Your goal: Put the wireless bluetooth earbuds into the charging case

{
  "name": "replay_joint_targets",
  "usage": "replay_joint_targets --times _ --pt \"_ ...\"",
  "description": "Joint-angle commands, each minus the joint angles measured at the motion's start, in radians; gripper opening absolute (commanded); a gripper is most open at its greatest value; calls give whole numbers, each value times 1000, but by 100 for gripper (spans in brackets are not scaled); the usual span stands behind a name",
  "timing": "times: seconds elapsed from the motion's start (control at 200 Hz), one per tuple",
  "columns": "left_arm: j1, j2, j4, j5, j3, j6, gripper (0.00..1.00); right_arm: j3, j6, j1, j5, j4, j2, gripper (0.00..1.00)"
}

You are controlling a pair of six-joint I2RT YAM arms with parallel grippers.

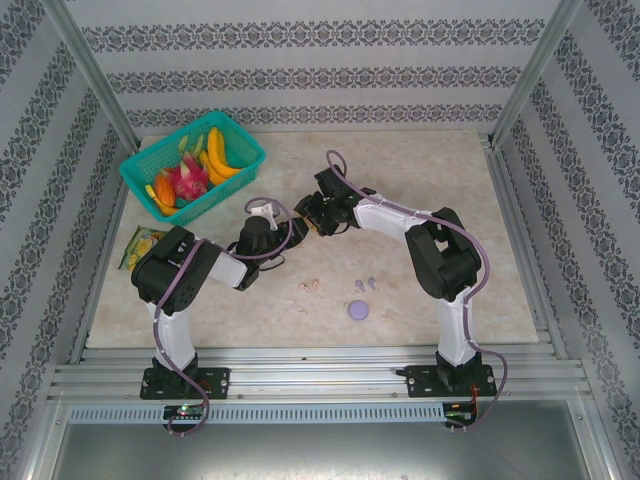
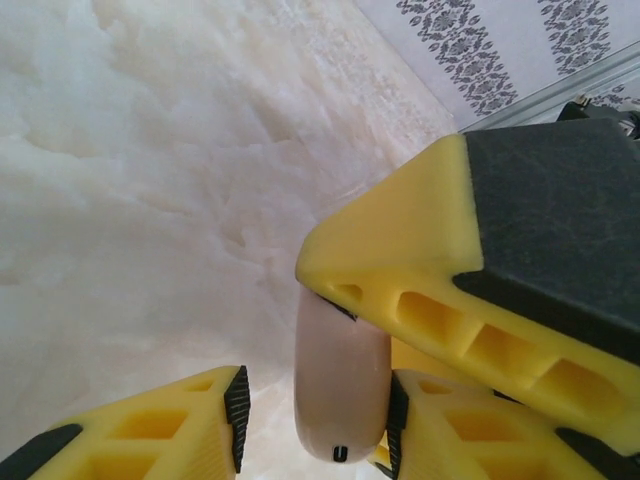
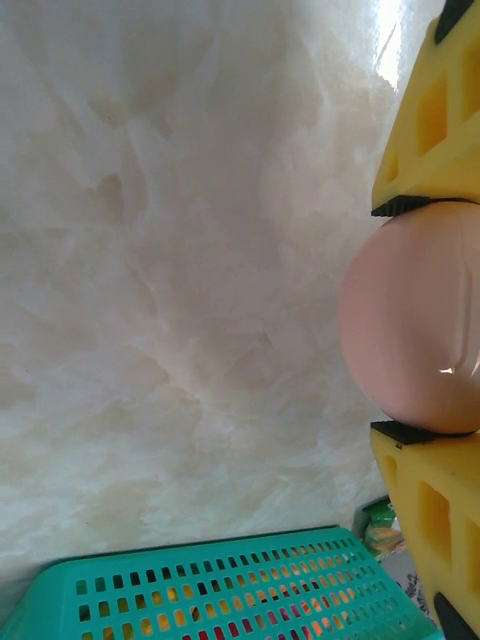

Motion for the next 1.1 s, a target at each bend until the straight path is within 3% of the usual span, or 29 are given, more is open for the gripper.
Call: replay_joint_targets --times 0.0,0.714,1.094 --pt "-8 18 60 -24 24 -18 39 -22 7 5 -21 -2 -6 51" --pt "-9 42 99 -32 15 -46 15 -70 57 -7 -42 65 -29 54" --pt "-8 42 81 -20 2 -43 13 -84 53 -49 -48 73 -55 75"
